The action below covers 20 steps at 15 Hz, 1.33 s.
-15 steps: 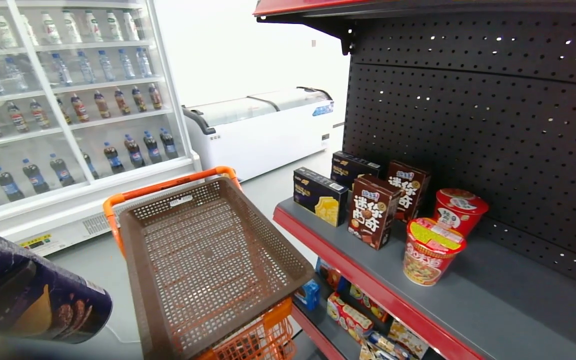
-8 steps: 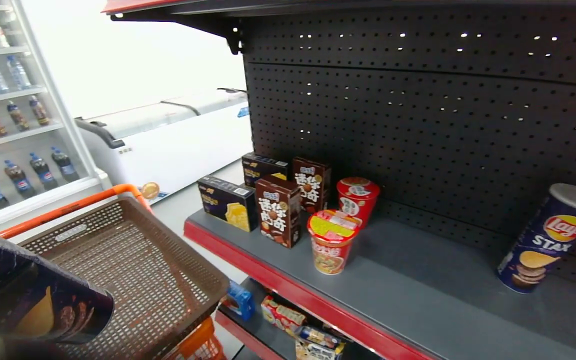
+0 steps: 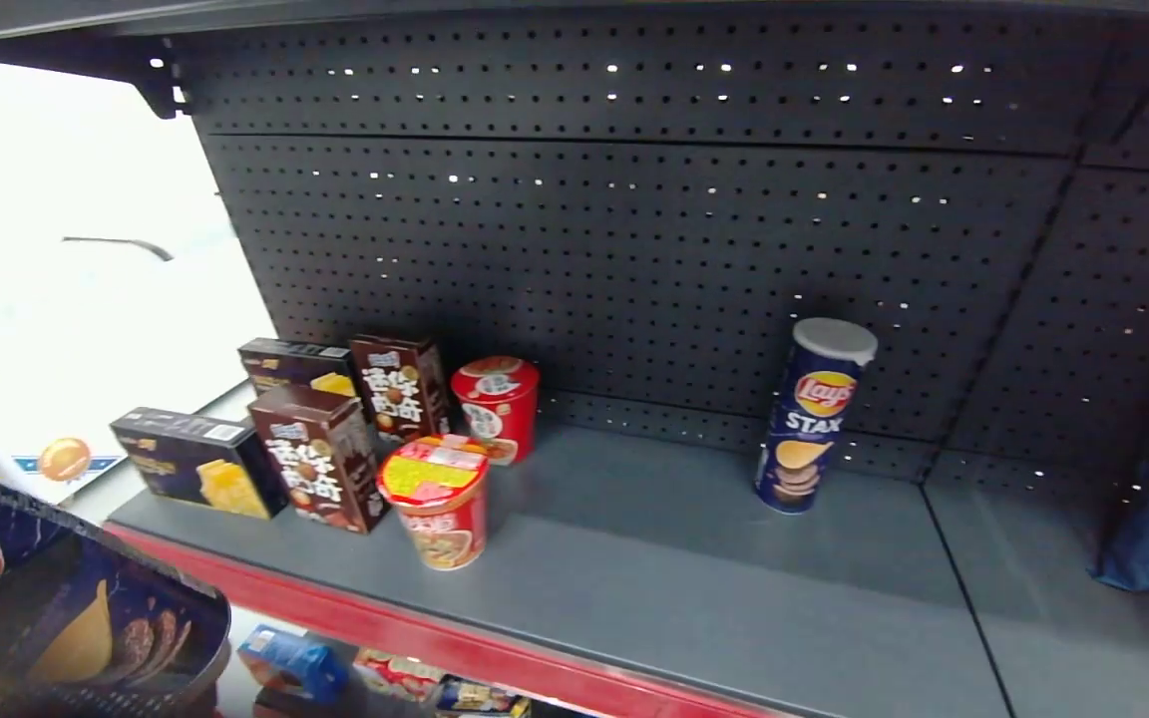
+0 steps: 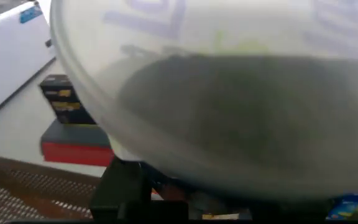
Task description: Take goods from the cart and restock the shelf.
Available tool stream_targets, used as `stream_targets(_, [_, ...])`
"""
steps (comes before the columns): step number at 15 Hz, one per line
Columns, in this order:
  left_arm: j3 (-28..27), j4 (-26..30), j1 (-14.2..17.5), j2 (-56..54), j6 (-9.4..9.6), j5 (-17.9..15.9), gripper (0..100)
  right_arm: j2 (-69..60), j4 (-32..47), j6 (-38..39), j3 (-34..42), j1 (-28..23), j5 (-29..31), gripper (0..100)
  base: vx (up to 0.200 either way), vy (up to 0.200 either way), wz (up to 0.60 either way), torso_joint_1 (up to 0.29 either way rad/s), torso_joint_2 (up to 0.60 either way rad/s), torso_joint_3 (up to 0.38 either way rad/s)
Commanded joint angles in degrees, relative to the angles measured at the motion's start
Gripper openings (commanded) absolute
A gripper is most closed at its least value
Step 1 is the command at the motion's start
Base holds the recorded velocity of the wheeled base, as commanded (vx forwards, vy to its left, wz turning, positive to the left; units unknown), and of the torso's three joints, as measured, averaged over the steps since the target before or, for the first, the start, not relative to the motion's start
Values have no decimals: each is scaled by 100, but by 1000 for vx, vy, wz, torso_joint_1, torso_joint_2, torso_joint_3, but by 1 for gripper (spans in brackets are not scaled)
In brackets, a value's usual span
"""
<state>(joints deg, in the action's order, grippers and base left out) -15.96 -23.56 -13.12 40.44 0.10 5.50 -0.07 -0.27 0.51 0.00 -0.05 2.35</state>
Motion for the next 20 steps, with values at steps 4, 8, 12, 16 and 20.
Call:
stream_targets(4, [14,-8,2,-62,17,4,0,7,0,-7,0,-4,-7,100,0,0,-300,2,1,0])
stream_targets(8, [-259,-17,-68,-317,34,-154,0,7,0,-7,0,5,-7,100,0,0,0,0,0,0])
stream_targets(12, [-311,-8,-7,-387,-186,-242,0,7,0,-7,0,5,-7,100,0,0,0,0,0,0])
stream_targets(16, [-241,177,134,-387,-62,-260,0,7,0,-25,0,5,-16,100,0,0,0,0,0,0])
stream_targets(20, [-689,502,442,-352,403,-163,0,623,-70,-60,-325,146,-270,100,0,0,0,0,0,0])
